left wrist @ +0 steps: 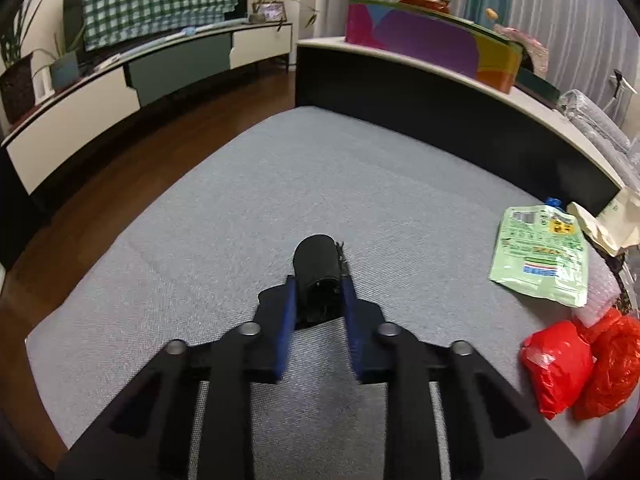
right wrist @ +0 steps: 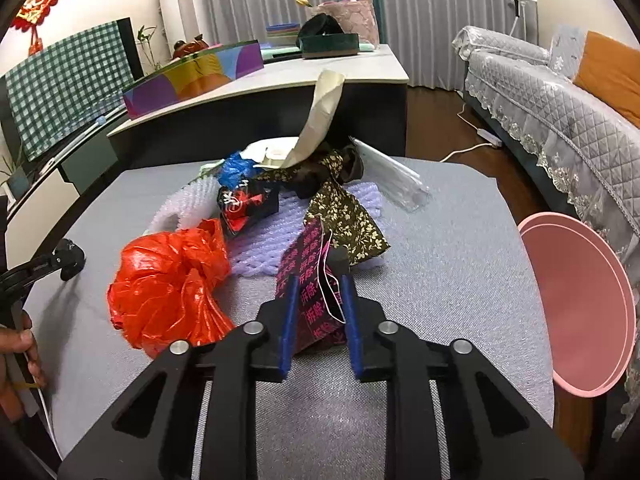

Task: Collect trash
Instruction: 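Grasp the dark red paper bag with the right tool while the left tool grasps the black object, then carry the paper bag and black object over the pink bin with both tools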

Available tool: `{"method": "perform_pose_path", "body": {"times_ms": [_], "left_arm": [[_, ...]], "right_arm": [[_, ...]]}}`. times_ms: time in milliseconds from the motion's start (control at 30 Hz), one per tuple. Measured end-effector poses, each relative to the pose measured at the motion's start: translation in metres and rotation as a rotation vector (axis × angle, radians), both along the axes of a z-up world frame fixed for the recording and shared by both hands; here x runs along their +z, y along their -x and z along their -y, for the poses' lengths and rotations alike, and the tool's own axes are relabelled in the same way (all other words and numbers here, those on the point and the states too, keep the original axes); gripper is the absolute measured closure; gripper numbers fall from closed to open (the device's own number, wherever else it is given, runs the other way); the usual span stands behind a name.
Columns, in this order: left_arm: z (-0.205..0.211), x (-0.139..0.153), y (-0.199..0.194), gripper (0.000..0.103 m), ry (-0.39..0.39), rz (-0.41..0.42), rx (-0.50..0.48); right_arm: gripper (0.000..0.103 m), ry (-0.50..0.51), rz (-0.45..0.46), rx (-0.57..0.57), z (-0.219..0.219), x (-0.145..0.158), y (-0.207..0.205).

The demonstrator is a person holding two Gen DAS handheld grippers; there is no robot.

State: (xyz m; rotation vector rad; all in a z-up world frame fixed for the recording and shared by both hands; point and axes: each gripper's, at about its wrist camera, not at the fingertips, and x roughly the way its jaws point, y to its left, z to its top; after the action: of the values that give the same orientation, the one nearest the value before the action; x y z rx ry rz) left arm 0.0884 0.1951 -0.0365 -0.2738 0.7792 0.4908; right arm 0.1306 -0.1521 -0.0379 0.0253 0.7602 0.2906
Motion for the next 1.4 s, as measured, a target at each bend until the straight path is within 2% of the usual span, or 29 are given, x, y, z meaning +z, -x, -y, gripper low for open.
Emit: {"method": "perform_pose_path", "body": {"times_ms": [100, 400, 867, 1133, 1400], "left_arm": [[0.010, 0.011, 0.003, 0.089, -0.018, 0.033, -0.035], [0.040, 0.034, 0.019, 0.089, -0.003, 0.121, -0.127], [0.117, 0.070, 0.042, 0.089, -0.007, 0.227, -0.330], [0.165, 0.086, 0.049, 0.089, 0.007, 0.257, -0.468], [0.233, 0.103, 0.042, 0.087, -0.001, 0.274, -0.621]], "right_arm": [[0.088, 0.000, 0.025, 0.003, 0.002, 0.007, 0.005], [0.088, 0.014, 0.110, -0.018, 0.016, 0.034, 0.028], [0.089, 0.037, 0.210, -0.051, 0.048, 0.078, 0.070], [0.089, 0.022, 0.254, -0.126, 0.090, 0.116, 0.074], [0.089, 0.038, 0.295, -0.206, 0.157, 0.144, 0.065]]}}
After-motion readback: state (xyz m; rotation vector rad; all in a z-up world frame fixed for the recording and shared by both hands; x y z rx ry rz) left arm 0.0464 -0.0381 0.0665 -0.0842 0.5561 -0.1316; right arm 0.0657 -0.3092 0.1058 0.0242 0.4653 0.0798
